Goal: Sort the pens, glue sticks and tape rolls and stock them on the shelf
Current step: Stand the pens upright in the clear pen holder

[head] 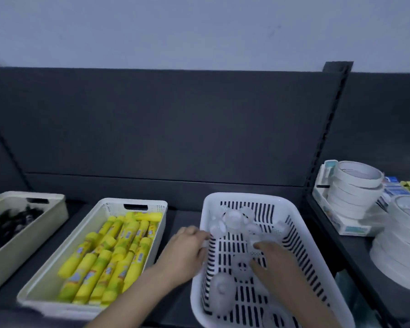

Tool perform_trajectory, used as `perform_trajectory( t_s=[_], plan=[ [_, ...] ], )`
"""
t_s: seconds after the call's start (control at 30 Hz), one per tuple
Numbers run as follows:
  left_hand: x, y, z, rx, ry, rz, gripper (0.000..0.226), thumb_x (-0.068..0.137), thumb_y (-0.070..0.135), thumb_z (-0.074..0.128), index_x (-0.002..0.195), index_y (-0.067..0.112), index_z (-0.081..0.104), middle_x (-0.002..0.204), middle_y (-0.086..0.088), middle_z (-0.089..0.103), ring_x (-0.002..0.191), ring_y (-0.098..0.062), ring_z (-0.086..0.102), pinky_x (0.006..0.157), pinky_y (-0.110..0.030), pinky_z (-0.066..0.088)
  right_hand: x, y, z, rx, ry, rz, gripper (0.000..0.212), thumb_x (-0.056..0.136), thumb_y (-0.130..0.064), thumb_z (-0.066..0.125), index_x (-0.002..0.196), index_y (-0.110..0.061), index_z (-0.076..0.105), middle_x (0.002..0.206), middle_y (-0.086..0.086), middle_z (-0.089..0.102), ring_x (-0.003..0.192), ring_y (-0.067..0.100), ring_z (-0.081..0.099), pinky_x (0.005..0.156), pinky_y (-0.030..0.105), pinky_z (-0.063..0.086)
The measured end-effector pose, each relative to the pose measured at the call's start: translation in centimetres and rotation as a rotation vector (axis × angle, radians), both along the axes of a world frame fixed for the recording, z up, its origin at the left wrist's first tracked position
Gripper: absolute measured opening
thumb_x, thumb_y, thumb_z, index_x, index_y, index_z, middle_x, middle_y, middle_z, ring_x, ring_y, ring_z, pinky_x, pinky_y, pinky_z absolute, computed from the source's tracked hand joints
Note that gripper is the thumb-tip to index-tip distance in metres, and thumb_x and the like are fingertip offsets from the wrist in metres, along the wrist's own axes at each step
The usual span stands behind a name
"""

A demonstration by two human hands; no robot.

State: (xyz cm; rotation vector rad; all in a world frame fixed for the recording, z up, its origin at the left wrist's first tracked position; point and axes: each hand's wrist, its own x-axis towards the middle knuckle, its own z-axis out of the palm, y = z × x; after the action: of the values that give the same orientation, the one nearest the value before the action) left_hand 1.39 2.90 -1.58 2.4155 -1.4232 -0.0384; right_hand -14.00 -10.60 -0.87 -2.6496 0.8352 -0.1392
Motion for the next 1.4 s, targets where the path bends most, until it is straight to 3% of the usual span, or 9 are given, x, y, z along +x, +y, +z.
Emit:
perform_trajectory(
  t_s=[0.3,0.53,0.63,0.77,0.93,1.07,1.2,1.33,1.4],
  plan=[
    [3.1,10.8,0.8,-0.095,0.027,0.317,0.035,0.091,0.018,0.047,0.125,0.014,0.053,0.124,-0.011,0.053,0.121,-0.027,0.044,0.104,-0.029,0.033,5.0,6.8,1.3,0.073,-0.154,0.202,0.045,0.093,-0.034,0.049,0.135,-0.023,0.038,0.136,-0.004,0.046,0.126,0.011,0.044,0.097,0.019,0.032],
    [7.2,20.3,1.3,-0.114,0.024,0.462,0.035,0.091,0.019,0.046,0.126,0.017,0.052,0.126,-0.007,0.052,0.122,-0.024,0.044,0.103,-0.033,0.035,10.2,14.1,1.6,0.131,-0.186,0.253,0.038,0.08,-0.012,0.069,0.117,-0.007,0.06,0.114,0.013,0.062,0.108,0.03,0.059,0.091,0.037,0.041],
    [9.7,25.6,1.8,-0.144,0.015,0.504,0.033,0.091,0.018,0.047,0.123,0.016,0.055,0.122,-0.007,0.055,0.118,-0.025,0.047,0.1,-0.033,0.037,13.6,19.2,2.4,0.15,-0.196,0.326,0.039,0.086,-0.023,0.062,0.123,-0.012,0.056,0.12,0.006,0.058,0.102,0.02,0.057,0.092,0.031,0.038],
    [13.7,34.2,2.3,-0.197,0.015,0.533,0.031,0.094,0.016,0.045,0.123,0.013,0.056,0.12,-0.006,0.055,0.116,-0.022,0.048,0.096,-0.023,0.033,18.9,26.9,2.7,0.132,-0.2,0.36,0.06,0.078,-0.044,0.041,0.128,-0.012,0.052,0.125,0.005,0.056,0.118,0.02,0.051,0.099,0.028,0.035],
    [21.4,44.5,2.8,-0.243,0.008,0.606,0.03,0.094,0.012,0.042,0.119,0.014,0.06,0.122,0.001,0.059,0.117,-0.015,0.051,0.095,-0.019,0.034,26.1,34.9,2.0,0.146,-0.2,0.298,0.048,0.088,-0.034,0.05,0.129,-0.008,0.051,0.127,0.008,0.056,0.117,0.021,0.052,0.095,0.025,0.035],
    [27.3,46.4,2.1,-0.226,0.005,0.594,0.029,0.093,0.01,0.041,0.111,0.012,0.064,0.115,-0.001,0.062,0.111,-0.019,0.052,0.093,-0.026,0.04,30.7,37.9,0.9,0.192,-0.168,0.205,0.039,0.095,-0.019,0.049,0.131,-0.006,0.045,0.127,0.009,0.05,0.12,0.023,0.047,0.091,0.024,0.033],
    [32.1,45.5,0.3,-0.144,0.015,0.555,0.027,0.095,0.019,0.042,0.109,0.008,0.062,0.114,-0.005,0.06,0.109,-0.024,0.05,0.094,-0.033,0.042,34.0,39.0,-1.1,0.256,-0.117,0.097,0.01,0.094,-0.016,0.048,0.104,-0.015,0.049,0.111,0.01,0.055,0.109,0.026,0.051,0.072,0.025,0.03],
    [35.5,43.9,-1.8,0.002,0.125,0.563,0.018,0.091,0.016,0.046,0.1,0.007,0.059,0.107,-0.01,0.062,0.103,-0.027,0.056,0.083,-0.033,0.044,36.6,39.4,-3.4,0.335,-0.16,-0.029,0.035,0.092,-0.016,0.05,0.126,-0.008,0.043,0.122,0.013,0.056,0.112,0.029,0.054,0.084,0.028,0.04],
    [36.5,43.4,-2.6,-0.007,0.218,0.573,0.016,0.085,0.006,0.041,0.085,0.007,0.056,0.096,-0.013,0.066,0.09,-0.031,0.061,0.073,-0.036,0.046,37.6,39.3,-3.5,0.388,-0.213,-0.097,0.037,0.091,-0.006,0.047,0.127,-0.007,0.044,0.113,0.017,0.06,0.101,0.031,0.057,0.077,0.03,0.039]
  ],
)
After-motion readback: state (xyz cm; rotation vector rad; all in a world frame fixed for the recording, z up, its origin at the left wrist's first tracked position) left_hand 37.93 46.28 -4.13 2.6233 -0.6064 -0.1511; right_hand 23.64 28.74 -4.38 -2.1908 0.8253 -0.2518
